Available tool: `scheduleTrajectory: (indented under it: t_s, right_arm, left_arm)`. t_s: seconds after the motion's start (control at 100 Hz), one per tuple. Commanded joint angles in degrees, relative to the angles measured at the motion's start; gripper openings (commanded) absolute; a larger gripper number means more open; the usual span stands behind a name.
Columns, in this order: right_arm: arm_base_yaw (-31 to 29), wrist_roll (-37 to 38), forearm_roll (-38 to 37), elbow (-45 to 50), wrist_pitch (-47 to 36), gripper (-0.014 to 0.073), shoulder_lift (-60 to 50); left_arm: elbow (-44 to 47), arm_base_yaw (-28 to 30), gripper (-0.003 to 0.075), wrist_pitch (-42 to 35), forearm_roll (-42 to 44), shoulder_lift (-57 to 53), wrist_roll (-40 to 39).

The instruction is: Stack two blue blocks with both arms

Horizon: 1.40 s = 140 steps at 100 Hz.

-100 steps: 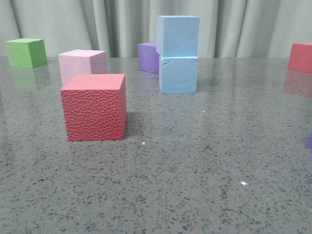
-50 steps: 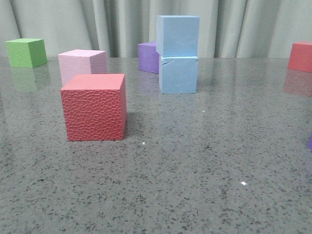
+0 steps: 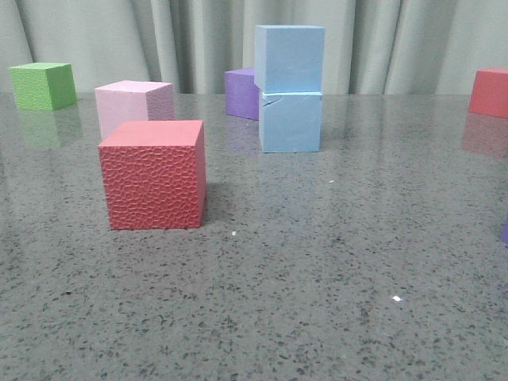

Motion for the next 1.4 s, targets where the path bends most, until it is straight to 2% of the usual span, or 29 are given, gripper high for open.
scheduleTrajectory:
  t_s: [0.0,0.11,0.33,0.45,0.51,0.64,0.83,0.99,1.1,1.39]
  right_arm:
    - [-0.32,-0.6,-0.07,-1.42,-3.74,0.0631,-0.42]
    - [-0.32,-0.6,-0.07,-1.42,-3.74,0.0559,-0.42]
    - [-0.32,-0.6,-0.07,-1.42,-3.68,0.0198,-0.42]
    - [-0.32,-0.6,-0.07,-1.42,-3.68,0.0079,-0.42]
    - [-0.32,-0.6,-0.07,-1.42,-3.68,0.0037,-0.42]
    - [-0.32,-0.6,-0.07,-1.42,-3.68,-0.0001,-0.42]
    - [-0.32,-0.6,-0.07,-1.42,-3.68,-0.0006,-0.42]
    - [-0.32,-0.6,-0.07,-1.42,-3.3,-0.0028,-0.42]
    - [-0.32,-0.6,-0.07,-1.42,-2.9,-0.0071,-0.42]
    - [-0.32,-0.6,-0.07,-1.42,-2.44,-0.0069,-0.42]
  left_arm:
    - [-1.45,0.11,0.0618,-4.22,-1.27,0.0,-0.56]
    - [-1.45,0.11,0.0618,-4.27,-1.27,0.0,-0.56]
    - [-1.45,0.11,0.0618,-4.27,-1.27,0.0,-0.56]
    - [-1.45,0.11,0.0615,-4.27,-1.27,0.0,-0.56]
    - [-1.45,0.11,0.0585,-4.27,-1.27,0.0,-0.56]
    - [-1.45,0.11,0.0449,-4.27,-1.27,0.0,-0.56]
    - [-1.45,0.11,0.0171,-4.27,-1.27,0.0,-0.56]
    - [-1.45,0.11,-0.0013,-4.27,-1.27,0.0,-0.56]
    - [-1.45,0.11,-0.0019,-4.27,-1.27,0.0,-0.56]
    - [-1.45,0.11,-0.0019,-4.27,-1.27,0.0,-0.56]
